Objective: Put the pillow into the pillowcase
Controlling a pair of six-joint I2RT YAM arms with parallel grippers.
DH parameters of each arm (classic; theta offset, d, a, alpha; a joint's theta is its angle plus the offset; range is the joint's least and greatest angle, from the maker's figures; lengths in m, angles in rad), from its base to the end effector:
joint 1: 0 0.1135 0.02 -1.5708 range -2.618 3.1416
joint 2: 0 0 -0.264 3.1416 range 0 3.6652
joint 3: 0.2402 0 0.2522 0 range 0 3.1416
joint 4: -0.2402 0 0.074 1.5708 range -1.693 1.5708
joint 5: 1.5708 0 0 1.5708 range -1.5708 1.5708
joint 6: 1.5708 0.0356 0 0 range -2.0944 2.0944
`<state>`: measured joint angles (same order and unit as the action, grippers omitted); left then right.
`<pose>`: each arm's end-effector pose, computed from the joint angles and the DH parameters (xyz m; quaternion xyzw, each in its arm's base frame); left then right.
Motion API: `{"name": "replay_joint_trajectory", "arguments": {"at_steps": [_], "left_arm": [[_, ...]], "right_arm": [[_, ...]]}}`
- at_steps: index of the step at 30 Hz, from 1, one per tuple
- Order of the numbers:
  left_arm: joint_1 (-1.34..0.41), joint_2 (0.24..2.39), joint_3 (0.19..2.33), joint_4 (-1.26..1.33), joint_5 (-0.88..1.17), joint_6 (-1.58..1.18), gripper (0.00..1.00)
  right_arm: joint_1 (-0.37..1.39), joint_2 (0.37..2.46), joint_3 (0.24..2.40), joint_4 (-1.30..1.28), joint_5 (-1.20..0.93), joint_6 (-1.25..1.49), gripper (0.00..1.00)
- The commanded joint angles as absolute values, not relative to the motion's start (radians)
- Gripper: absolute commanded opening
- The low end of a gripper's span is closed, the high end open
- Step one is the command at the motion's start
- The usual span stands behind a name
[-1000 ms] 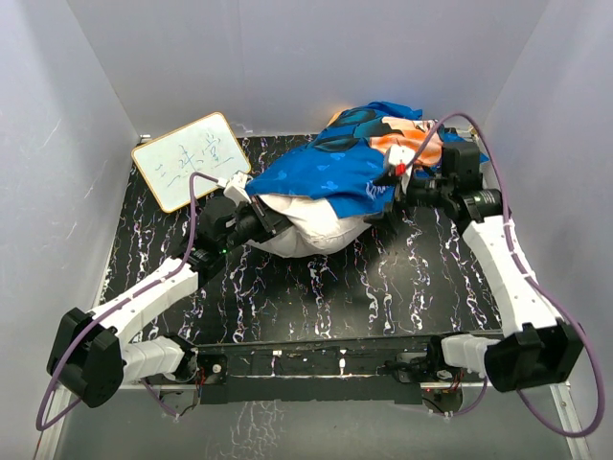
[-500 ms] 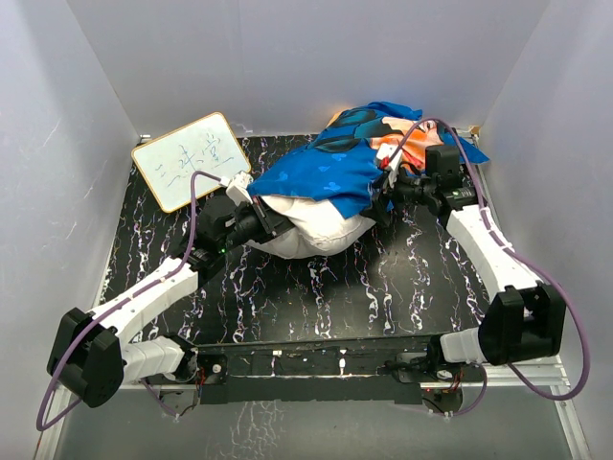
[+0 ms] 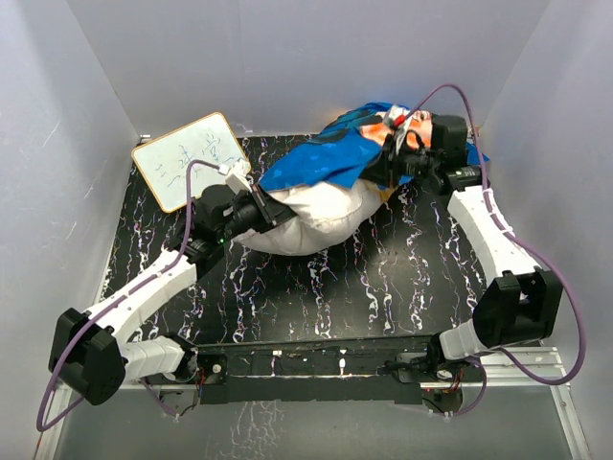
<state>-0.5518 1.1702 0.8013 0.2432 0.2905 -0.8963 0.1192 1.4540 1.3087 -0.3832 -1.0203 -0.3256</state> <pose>0.2283 -0.1525 0.3107 -0.0329 0.7476 -0.5148 0.4183 0.3144 0.0682 0.3529 -0.4041 0.6846 0.3765 0.4758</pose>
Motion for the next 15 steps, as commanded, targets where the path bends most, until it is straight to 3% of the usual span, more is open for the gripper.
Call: {"name": "replay_joint_trajectory", "arguments": {"at_steps": [1, 7, 11, 15], "left_arm": [[-0.554, 1.179, 0.980, 0.268, 0.333, -0.920, 0.00], [-0.554, 1.207, 1.116, 0.275, 0.333, -0.933, 0.00], [-0.551, 1.203, 1.092, 0.306, 0.321, -0.990, 0.00], [-0.538, 1.189, 0.934, 0.372, 0.273, -1.146, 0.00]], "right_arm": [[0.159, 1.356, 1.584, 0.118, -1.261, 0.208, 0.08], [0.223, 1.424, 1.837, 0.423, -1.207, 0.570, 0.08], [0.249, 1.434, 1.812, 0.321, -1.158, 0.490, 0.08], [0.282, 1.435, 1.695, 0.085, -1.051, 0.317, 0.08]]}}
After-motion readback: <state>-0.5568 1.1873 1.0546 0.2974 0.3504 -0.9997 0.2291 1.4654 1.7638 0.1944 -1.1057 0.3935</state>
